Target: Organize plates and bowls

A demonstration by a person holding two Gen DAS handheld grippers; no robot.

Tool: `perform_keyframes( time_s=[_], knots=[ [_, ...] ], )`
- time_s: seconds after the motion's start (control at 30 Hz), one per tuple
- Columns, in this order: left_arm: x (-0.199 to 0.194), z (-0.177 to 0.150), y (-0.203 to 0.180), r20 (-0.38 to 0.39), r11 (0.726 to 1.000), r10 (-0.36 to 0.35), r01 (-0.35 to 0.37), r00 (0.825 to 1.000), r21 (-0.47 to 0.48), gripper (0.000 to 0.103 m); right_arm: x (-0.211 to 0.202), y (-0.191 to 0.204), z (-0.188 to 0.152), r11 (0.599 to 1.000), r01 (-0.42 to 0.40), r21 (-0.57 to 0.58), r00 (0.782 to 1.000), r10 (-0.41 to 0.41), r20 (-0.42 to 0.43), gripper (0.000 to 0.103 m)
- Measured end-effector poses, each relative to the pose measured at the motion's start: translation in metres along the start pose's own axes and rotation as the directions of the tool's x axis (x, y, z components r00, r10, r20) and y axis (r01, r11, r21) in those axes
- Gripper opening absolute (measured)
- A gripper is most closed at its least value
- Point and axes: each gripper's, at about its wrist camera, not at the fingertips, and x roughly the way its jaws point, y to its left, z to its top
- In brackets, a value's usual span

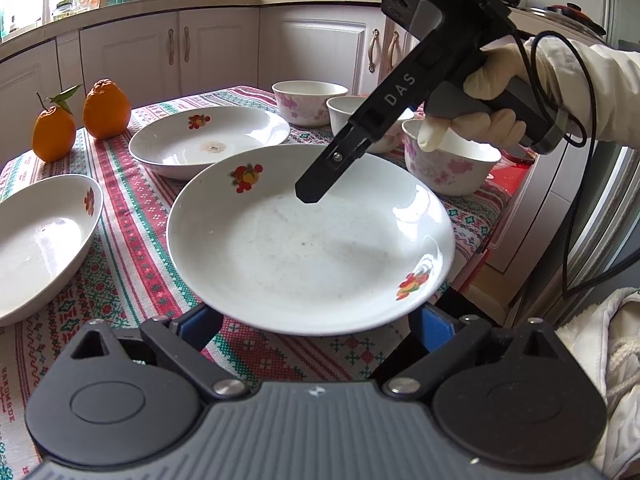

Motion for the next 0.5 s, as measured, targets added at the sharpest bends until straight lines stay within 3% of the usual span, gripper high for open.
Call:
perform_keyframes(
  time_s=[0.5],
  knots=[
    [-0.032,0.003,0.016,0.012,0.999,0.038,-0.038,0.999,-0.019,0.098,-0.001,0.03,0.025,0.998,-0.015,-0.063,1.0,0.016,0.02,0.078]
  ],
)
